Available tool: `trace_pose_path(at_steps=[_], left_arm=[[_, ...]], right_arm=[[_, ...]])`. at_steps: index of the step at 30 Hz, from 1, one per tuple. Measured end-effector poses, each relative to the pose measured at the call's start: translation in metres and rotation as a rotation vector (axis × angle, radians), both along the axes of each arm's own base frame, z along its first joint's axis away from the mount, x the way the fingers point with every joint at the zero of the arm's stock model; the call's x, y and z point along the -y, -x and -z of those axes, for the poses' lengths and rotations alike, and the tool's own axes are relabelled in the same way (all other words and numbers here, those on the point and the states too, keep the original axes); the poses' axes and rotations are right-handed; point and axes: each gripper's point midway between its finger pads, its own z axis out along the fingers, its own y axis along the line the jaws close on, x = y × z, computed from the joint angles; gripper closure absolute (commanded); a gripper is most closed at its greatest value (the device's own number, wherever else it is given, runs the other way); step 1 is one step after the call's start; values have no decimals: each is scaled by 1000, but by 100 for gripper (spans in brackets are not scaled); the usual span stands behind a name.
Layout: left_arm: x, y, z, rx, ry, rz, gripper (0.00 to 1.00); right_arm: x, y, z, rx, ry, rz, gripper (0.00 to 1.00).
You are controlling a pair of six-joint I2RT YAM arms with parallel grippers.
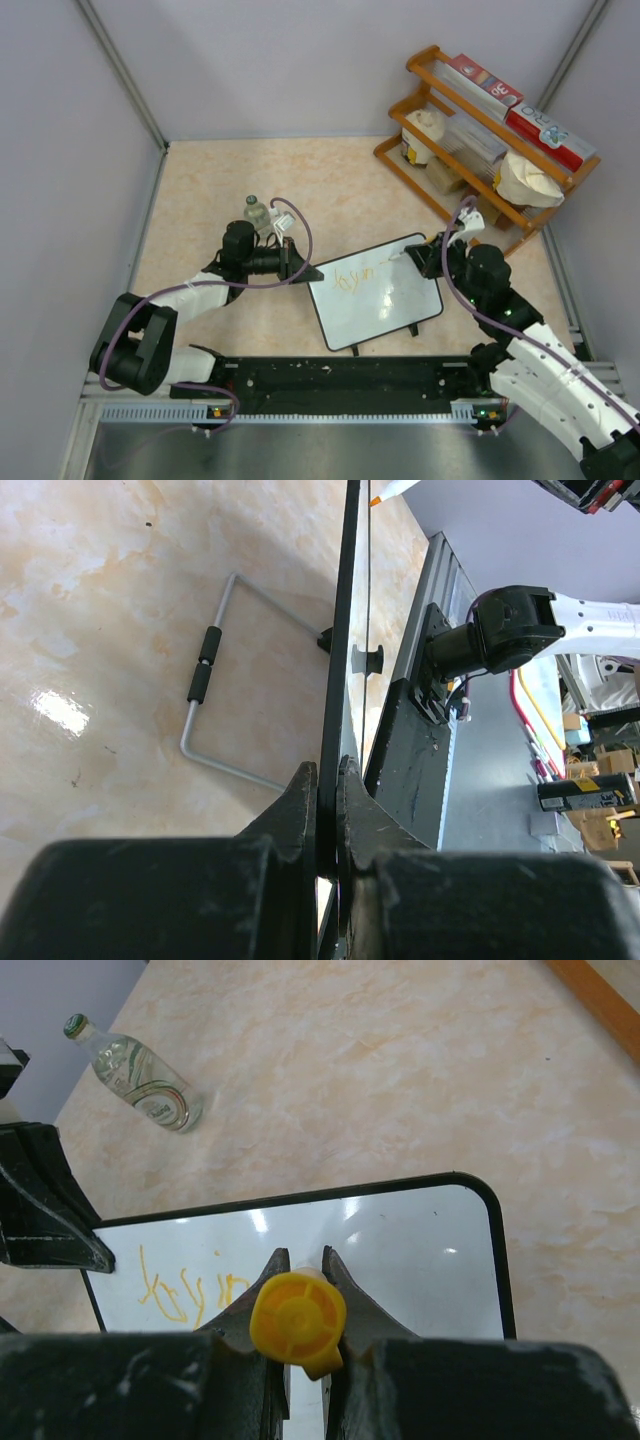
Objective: Write a sentence on the whiteboard
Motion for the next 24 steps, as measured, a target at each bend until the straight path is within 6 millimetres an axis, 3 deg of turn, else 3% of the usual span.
trace_pose_path(at_steps=[9, 24], left_arm=[[0, 0, 0, -1, 0, 0, 100], [0, 0, 0, 0, 1, 1, 100]], right_arm=[[-7, -1, 4, -19, -7, -25, 100], [-10, -3, -6, 14, -30, -38, 100]])
